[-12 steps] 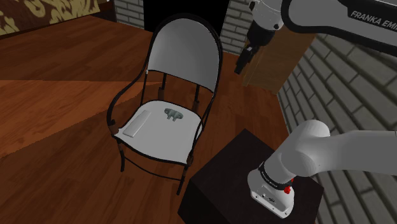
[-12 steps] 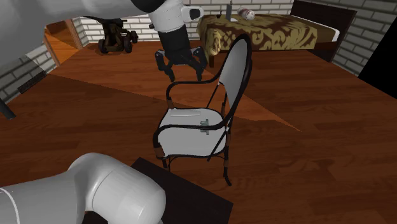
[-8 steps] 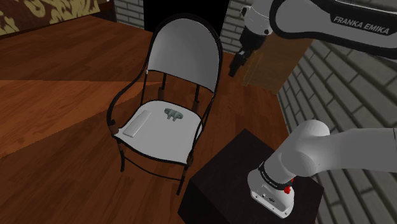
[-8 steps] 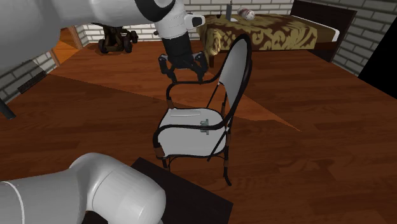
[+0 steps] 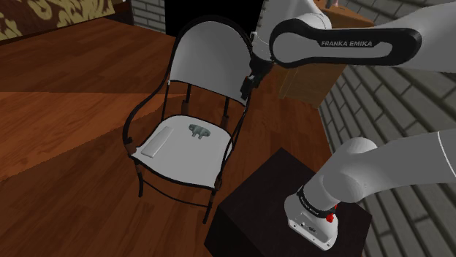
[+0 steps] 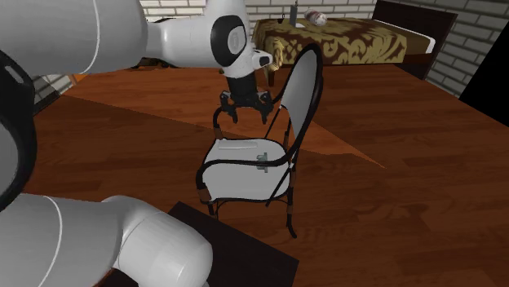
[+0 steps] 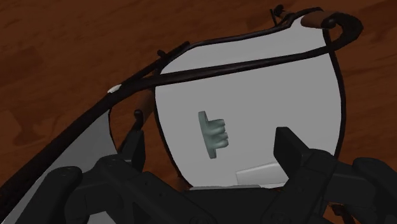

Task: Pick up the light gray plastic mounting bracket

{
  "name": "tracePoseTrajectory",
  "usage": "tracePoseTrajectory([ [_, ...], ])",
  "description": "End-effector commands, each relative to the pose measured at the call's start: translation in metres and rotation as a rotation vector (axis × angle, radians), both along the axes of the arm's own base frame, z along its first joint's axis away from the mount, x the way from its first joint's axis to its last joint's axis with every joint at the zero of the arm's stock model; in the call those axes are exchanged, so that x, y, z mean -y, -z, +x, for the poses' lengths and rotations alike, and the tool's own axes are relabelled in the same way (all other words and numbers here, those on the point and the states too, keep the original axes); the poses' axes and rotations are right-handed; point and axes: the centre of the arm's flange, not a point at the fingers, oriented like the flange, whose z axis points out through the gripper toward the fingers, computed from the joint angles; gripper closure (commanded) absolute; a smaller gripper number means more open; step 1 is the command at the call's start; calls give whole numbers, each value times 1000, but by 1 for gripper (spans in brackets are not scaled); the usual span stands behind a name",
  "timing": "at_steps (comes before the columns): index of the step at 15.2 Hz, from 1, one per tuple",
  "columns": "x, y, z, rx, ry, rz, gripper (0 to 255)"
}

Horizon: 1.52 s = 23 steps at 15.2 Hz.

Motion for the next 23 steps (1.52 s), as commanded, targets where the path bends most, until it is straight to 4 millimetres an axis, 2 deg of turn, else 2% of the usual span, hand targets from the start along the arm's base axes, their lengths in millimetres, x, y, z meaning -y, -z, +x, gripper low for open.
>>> tracePoseTrajectory([
  [1,-1,21,17,-5,-1,7,0],
  [23,-28,259,187,-74,-16,73,0],
])
